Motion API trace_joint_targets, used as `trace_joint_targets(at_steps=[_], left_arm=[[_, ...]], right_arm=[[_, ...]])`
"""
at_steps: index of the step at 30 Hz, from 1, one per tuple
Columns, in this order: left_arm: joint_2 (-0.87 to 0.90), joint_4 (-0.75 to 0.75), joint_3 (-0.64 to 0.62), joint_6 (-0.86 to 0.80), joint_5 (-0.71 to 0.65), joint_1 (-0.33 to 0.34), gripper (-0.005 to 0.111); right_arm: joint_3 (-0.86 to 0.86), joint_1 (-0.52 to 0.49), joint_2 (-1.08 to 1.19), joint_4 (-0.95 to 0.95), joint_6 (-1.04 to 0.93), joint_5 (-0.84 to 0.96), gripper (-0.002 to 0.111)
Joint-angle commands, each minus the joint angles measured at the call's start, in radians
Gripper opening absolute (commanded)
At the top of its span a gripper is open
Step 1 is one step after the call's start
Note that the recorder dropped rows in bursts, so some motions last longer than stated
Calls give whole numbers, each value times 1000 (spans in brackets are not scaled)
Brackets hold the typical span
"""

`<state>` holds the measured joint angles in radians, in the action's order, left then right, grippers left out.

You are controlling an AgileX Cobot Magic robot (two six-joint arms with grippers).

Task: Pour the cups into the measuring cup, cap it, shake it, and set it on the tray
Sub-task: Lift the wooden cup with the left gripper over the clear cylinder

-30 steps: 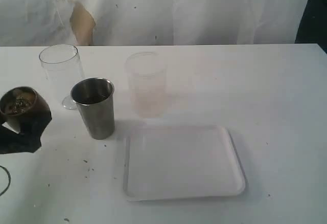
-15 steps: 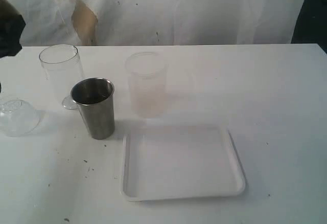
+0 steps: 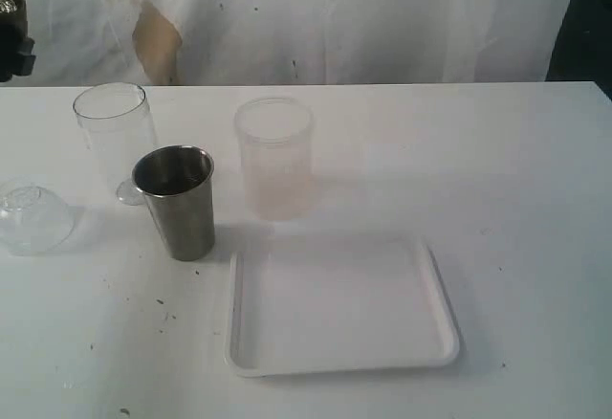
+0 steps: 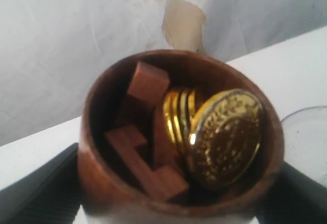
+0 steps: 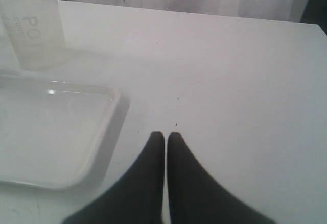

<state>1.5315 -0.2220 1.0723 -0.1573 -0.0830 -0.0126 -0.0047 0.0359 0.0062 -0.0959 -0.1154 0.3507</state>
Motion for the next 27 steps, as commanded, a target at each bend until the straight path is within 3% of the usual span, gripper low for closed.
trace_joint_targets(at_steps=[1, 18, 27], left_arm=[[34, -19, 61, -108, -61, 1, 0], [165, -267, 116, -112, -22, 1, 0], [174, -365, 116, -112, 14, -45, 0]], right_arm=[[5, 4, -6, 0, -6, 0, 2], [5, 4, -6, 0, -6, 1, 2], [5, 4, -6, 0, -6, 1, 2]])
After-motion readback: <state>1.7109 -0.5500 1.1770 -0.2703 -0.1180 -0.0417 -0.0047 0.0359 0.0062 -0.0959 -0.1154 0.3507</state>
